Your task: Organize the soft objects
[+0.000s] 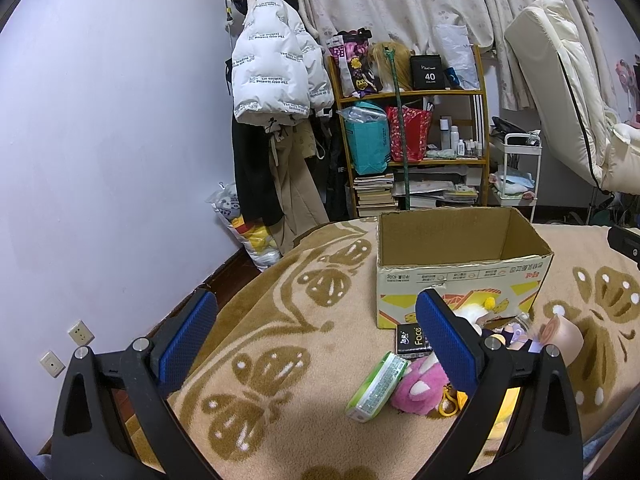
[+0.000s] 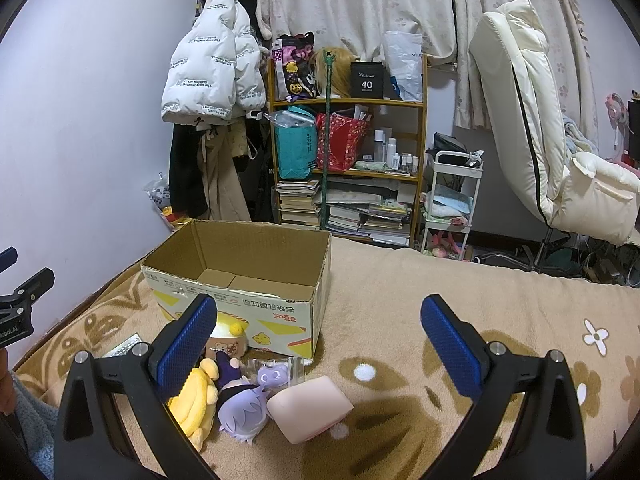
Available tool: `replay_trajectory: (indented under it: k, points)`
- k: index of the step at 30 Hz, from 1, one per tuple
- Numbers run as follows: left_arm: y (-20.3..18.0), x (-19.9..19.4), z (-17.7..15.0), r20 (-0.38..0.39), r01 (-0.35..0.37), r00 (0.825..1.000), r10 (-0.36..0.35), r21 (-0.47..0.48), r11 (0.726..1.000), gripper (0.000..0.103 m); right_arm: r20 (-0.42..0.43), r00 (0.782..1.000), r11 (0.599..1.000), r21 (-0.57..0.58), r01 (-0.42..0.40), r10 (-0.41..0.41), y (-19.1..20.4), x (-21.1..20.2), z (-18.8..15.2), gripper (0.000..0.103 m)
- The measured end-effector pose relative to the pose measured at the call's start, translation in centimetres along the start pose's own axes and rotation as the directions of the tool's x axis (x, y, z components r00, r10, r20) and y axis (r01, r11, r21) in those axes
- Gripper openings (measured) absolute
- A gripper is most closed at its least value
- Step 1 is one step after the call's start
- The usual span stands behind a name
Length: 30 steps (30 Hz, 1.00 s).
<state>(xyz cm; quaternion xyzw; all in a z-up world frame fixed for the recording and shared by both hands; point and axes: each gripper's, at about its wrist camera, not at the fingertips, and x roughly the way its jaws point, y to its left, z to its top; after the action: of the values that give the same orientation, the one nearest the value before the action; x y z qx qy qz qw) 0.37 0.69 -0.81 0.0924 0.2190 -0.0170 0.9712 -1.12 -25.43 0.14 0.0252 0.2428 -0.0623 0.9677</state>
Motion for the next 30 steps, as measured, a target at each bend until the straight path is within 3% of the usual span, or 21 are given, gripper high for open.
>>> replay_trajectory:
  k: [24,30]
  points:
    - [0.2,0.1,-0.1,0.0,-0.011,1.0,0.011,-0.001,1.0,0.099,-0.003,1.0,1.0,0.002,-0.001,0.001,0.1,0.1,0.1,0.103]
    - [0.0,1.2,0.1,-0.04,0.001,0.999,-0.001,0.001,1.0,0.099,-0.013,1.0,1.0,0.003,0.003,-0.003,0.1,0.0,0.3,0.103]
